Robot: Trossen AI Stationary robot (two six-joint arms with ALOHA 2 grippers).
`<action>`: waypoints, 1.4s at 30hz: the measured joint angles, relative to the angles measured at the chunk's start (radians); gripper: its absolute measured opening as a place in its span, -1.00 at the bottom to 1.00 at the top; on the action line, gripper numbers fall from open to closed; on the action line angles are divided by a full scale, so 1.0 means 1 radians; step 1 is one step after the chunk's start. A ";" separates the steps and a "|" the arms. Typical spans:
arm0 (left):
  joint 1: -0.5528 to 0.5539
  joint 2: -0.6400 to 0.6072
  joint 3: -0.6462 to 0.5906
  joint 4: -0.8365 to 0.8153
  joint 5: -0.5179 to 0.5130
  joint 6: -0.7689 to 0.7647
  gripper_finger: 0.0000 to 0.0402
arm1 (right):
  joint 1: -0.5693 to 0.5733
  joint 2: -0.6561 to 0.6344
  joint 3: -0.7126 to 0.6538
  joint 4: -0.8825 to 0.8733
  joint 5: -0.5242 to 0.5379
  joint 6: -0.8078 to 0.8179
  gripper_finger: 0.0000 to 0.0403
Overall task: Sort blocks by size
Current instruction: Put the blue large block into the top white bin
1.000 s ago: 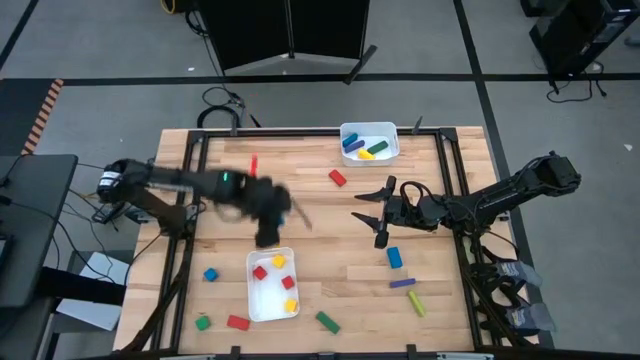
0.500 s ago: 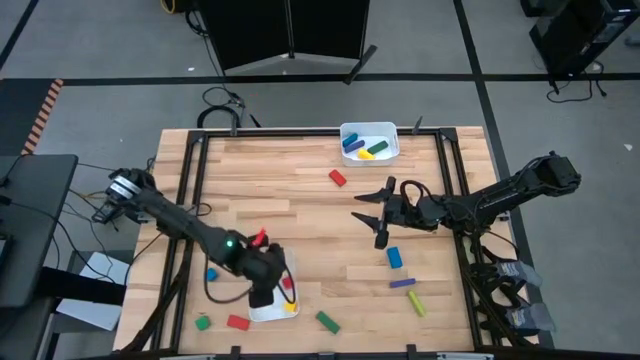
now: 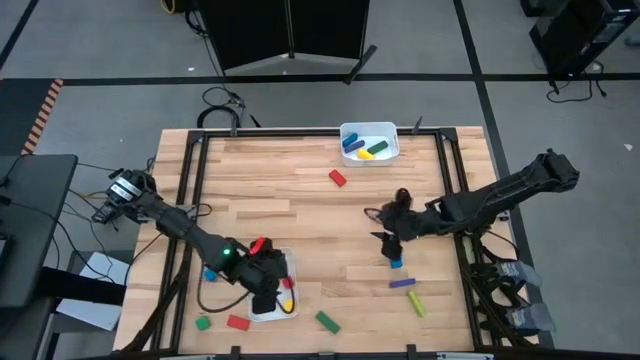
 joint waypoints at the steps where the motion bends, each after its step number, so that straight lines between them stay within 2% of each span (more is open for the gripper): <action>1: -0.006 -0.011 0.000 0.002 -0.038 0.005 0.81 | 0.019 0.000 0.019 -0.080 -0.007 0.067 0.31; 5: -0.026 -0.065 -0.003 0.014 -0.178 0.029 0.74 | 0.088 0.000 0.040 -0.252 -0.072 0.334 0.33; 8: -0.030 -0.096 -0.002 0.040 -0.255 0.054 0.67 | 0.140 0.011 0.026 -0.285 -0.117 0.505 0.33; 11: -0.033 -0.115 -0.003 0.052 -0.313 0.092 0.62 | 0.185 0.059 0.025 -0.316 -0.149 0.610 0.33; 15: -0.032 -0.123 -0.003 0.055 -0.379 0.114 0.60 | 0.187 0.140 0.025 -0.313 -0.191 0.646 0.36; 26: -0.034 -0.123 -0.003 0.055 -0.432 0.100 0.60 | 0.129 0.306 0.025 -0.232 -0.250 0.671 0.71; 30: -0.033 -0.123 -0.003 0.054 -0.450 0.101 0.60 | 0.114 0.384 0.025 -0.232 -0.271 0.683 0.74; 33: -0.033 -0.123 -0.003 0.055 -0.456 0.104 0.60 | 0.102 0.429 0.025 -0.214 -0.276 0.674 0.65; 36: -0.033 -0.123 -0.003 0.055 -0.456 0.101 0.60 | 0.092 0.440 0.026 -0.185 -0.288 0.640 0.46; 39: -0.033 -0.123 -0.003 0.054 -0.456 0.089 0.60 | 0.080 0.430 0.024 -0.165 -0.297 0.619 0.13; 42: -0.033 -0.123 -0.003 0.054 -0.456 0.082 0.60 | 0.064 0.423 0.023 -0.142 -0.283 0.600 -0.29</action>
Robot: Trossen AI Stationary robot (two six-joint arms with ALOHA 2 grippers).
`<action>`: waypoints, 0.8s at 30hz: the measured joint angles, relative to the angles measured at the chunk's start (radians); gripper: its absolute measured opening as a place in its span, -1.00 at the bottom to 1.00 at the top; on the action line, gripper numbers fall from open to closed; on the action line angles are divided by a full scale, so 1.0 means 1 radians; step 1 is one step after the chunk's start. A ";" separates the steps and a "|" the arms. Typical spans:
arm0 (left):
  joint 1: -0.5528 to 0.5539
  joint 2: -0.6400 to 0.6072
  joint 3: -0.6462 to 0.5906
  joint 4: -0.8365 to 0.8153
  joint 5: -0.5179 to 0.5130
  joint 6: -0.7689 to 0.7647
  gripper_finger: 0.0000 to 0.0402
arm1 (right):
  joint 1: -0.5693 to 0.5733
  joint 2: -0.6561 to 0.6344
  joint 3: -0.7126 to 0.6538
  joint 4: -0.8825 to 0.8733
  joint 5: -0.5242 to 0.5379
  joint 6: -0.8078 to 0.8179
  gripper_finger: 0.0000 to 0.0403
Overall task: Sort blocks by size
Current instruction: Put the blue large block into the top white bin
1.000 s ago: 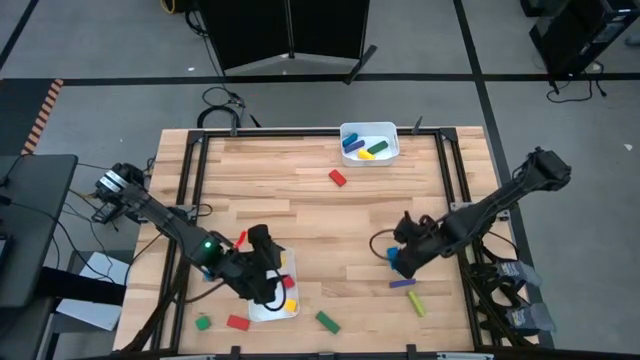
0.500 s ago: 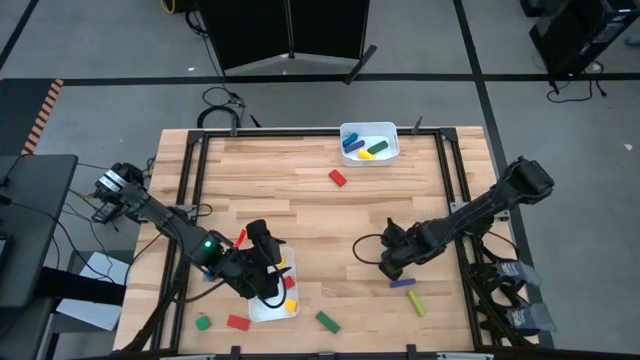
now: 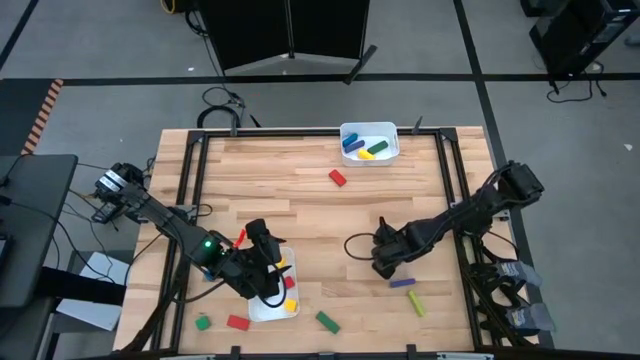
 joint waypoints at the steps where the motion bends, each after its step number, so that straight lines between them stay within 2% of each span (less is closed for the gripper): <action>1: 0.000 0.000 0.000 0.000 0.000 0.000 0.60 | -0.007 -0.001 0.000 0.009 0.002 -0.020 -0.31; 6: 0.000 0.000 0.002 -0.023 0.001 -0.004 0.57 | -0.084 -0.031 0.000 0.134 0.001 -0.174 -0.29; 11: 0.006 -0.019 0.029 -0.220 0.058 -0.141 0.47 | -0.217 -0.103 0.040 0.193 0.039 -0.388 -0.29; 15: 0.004 -0.037 0.040 -0.415 0.093 -0.292 0.37 | -0.367 -0.158 0.100 0.198 0.159 -0.568 -0.29; 19: -0.005 -0.040 0.041 -0.608 0.198 -0.434 0.31 | -0.543 -0.180 0.143 0.246 0.247 -0.728 -0.29; 24: -0.034 -0.040 0.021 -0.660 0.294 -0.504 0.28 | -0.761 -0.169 0.149 0.403 0.275 -0.871 -0.29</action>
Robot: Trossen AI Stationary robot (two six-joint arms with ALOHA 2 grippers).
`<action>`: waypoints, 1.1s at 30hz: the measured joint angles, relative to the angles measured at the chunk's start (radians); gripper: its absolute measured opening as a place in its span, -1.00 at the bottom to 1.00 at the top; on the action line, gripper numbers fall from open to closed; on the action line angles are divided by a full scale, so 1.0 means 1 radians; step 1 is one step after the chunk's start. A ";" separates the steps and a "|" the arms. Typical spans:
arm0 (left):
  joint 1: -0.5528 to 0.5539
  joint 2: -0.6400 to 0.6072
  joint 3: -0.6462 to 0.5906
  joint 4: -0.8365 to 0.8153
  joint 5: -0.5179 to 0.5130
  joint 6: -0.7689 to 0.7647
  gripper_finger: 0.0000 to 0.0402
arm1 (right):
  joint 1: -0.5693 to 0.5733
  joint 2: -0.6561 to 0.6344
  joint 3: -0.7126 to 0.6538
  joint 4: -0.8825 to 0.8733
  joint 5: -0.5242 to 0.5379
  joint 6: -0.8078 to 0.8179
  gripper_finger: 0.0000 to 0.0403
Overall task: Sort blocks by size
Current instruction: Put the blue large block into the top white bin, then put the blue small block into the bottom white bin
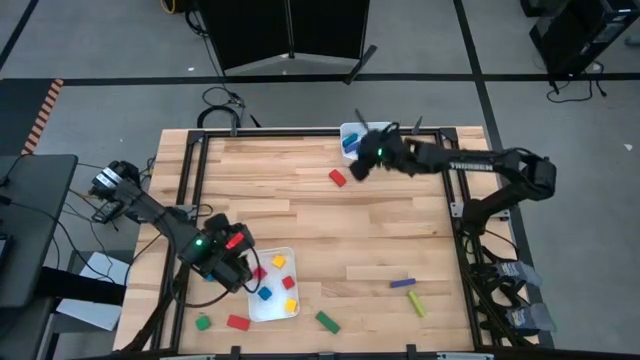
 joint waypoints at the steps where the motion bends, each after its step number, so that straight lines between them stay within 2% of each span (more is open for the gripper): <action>1: -0.008 0.000 -0.004 -0.004 0.012 -0.005 0.28 | -0.035 0.004 0.001 0.030 0.000 -0.019 -0.29; 4: -0.032 0.000 -0.033 -0.018 0.043 -0.053 0.28 | -0.126 0.038 0.001 0.099 -0.004 -0.061 -0.29; 7: -0.047 0.000 -0.092 -0.029 0.115 -0.115 0.29 | -0.189 0.091 0.001 0.147 -0.014 -0.091 -0.28; 8: -0.052 0.000 -0.117 -0.022 0.147 -0.133 0.29 | -0.203 0.110 0.001 0.162 -0.024 -0.095 -0.23; 12: -0.071 0.000 -0.206 0.039 0.264 -0.185 0.35 | -0.230 0.162 0.000 0.207 -0.088 -0.120 0.35; 15: -0.086 0.000 -0.237 0.088 0.309 -0.210 0.40 | -0.229 0.169 0.000 0.259 -0.160 -0.120 0.77; 17: -0.098 0.000 -0.239 0.088 0.320 -0.232 0.45 | -0.213 0.168 0.000 0.287 -0.185 -0.120 0.91; 19: -0.107 0.000 -0.239 0.082 0.334 -0.254 0.50 | -0.191 0.158 0.000 0.311 -0.197 -0.120 0.90; 27: -0.160 0.000 -0.239 0.082 0.382 -0.394 0.66 | -0.058 0.139 0.000 0.353 -0.195 -0.139 0.60; 33: -0.188 0.000 -0.308 0.153 0.421 -0.458 0.70 | 0.035 0.138 0.000 0.380 -0.165 -0.134 0.55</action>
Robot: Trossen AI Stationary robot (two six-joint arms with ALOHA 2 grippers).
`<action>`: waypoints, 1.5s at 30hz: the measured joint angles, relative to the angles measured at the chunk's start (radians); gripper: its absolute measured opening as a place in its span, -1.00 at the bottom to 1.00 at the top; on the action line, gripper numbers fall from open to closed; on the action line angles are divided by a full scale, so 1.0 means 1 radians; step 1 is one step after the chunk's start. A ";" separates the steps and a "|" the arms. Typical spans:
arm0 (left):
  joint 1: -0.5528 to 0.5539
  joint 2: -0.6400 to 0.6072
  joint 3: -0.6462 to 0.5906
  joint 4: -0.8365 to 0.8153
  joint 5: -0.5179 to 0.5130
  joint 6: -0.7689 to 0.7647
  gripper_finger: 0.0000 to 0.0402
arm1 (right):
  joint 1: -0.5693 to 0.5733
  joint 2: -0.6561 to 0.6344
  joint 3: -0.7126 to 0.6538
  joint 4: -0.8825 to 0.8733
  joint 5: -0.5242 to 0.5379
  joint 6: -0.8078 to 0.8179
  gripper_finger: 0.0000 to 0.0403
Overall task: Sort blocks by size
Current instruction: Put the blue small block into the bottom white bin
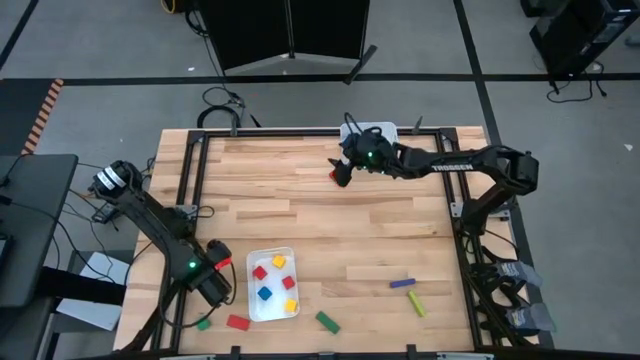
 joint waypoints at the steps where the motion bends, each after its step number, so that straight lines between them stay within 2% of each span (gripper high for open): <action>1: -0.002 0.000 -0.016 0.022 0.010 -0.006 0.70 | 0.014 0.000 0.000 0.001 0.010 0.000 0.55; 7: -0.003 0.000 -0.085 0.150 0.020 -0.015 0.69 | 0.082 0.000 0.000 0.015 0.058 0.002 0.56; 12: -0.003 0.000 -0.152 0.247 0.021 -0.035 0.58 | 0.115 0.000 0.000 0.025 0.086 0.003 0.56; 16: -0.003 0.000 -0.182 0.252 0.029 -0.061 0.33 | 0.132 0.000 0.000 0.032 0.092 0.003 0.57; 21: -0.003 0.000 -0.177 0.258 0.032 -0.041 -0.30 | 0.144 0.000 0.000 0.038 0.103 0.003 0.56; 25: -0.003 0.000 -0.134 0.262 0.019 -0.018 -0.31 | 0.152 -0.001 0.018 0.035 0.107 -0.001 0.54; 31: -0.003 0.000 0.041 0.183 -0.145 0.047 -0.31 | 0.208 -0.018 0.083 0.016 0.107 -0.077 0.52; 35: -0.003 0.000 0.184 0.166 -0.354 0.159 -0.31 | 0.264 -0.020 0.125 -0.011 0.107 -0.135 0.53; 38: 0.008 0.000 0.231 0.288 -0.511 0.307 -0.31 | 0.295 -0.020 0.133 -0.043 0.107 -0.144 0.53; 42: 0.056 0.024 0.207 0.498 -0.542 0.489 -0.31 | 0.299 -0.018 0.132 -0.173 0.107 -0.105 0.51; 45: 0.085 0.072 0.186 0.541 -0.542 0.531 -0.31 | 0.280 -0.018 0.106 -0.224 0.107 -0.056 0.52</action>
